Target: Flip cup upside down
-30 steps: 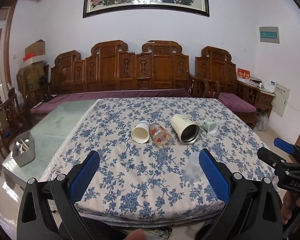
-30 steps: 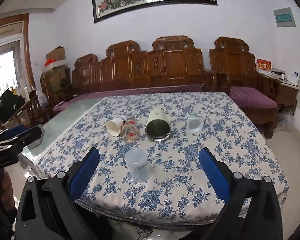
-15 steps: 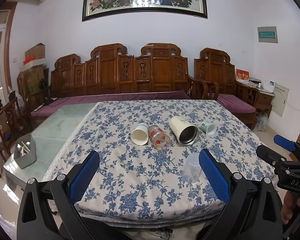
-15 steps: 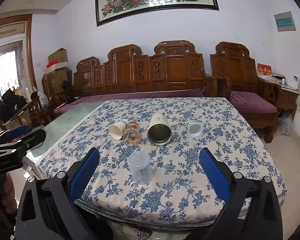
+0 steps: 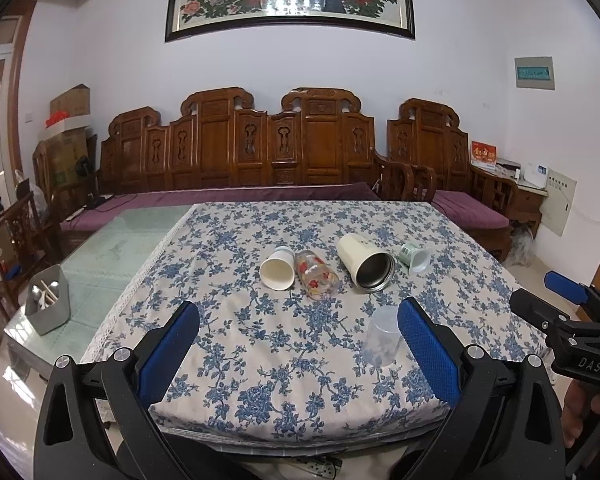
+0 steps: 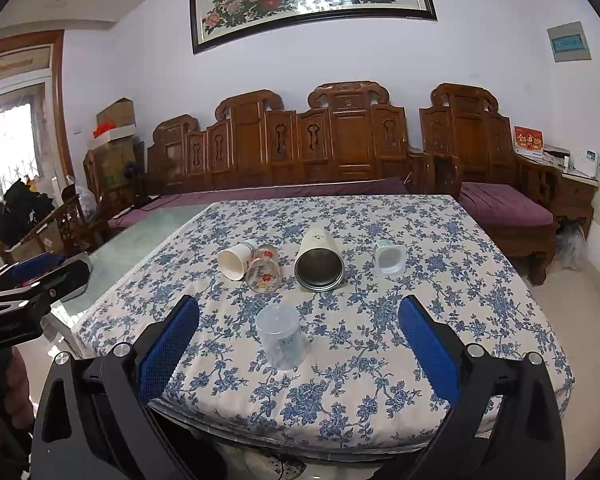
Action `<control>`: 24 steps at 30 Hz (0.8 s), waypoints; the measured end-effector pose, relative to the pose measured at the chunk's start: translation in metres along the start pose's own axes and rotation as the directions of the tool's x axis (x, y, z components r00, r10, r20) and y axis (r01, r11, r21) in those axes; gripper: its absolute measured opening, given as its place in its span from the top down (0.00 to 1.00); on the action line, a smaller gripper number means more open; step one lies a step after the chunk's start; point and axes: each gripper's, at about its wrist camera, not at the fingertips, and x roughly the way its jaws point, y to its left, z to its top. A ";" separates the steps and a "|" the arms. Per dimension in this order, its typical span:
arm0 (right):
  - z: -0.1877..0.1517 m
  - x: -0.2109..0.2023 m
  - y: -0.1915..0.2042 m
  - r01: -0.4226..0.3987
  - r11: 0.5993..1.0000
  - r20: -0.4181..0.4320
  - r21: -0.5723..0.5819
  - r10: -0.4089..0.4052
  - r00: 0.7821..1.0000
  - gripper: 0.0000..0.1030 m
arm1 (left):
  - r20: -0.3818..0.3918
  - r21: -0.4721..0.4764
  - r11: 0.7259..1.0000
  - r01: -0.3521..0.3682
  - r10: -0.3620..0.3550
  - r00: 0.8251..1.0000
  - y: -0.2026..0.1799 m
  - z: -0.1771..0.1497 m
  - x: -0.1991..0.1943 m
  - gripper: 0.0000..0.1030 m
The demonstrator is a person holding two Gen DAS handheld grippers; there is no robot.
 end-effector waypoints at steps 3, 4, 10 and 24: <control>0.000 -0.001 0.001 0.000 1.000 0.003 -0.001 0.000 1.000 0.02 | 0.003 -0.002 1.000 0.000 0.000 1.000 0.000 0.000 -0.001 0.07; 0.001 -0.001 0.002 -0.001 1.000 0.004 -0.001 0.001 1.000 0.02 | 0.003 -0.002 1.000 0.000 0.000 1.000 0.000 0.000 -0.001 0.07; 0.001 -0.002 0.003 0.002 1.000 0.009 -0.002 -0.002 1.000 0.02 | 0.004 -0.003 1.000 0.000 0.000 1.000 0.000 0.000 -0.001 0.07; 0.002 -0.002 0.003 0.003 1.000 0.012 -0.003 -0.003 1.000 0.02 | 0.005 -0.004 1.000 -0.002 0.002 1.000 0.000 0.001 -0.002 0.07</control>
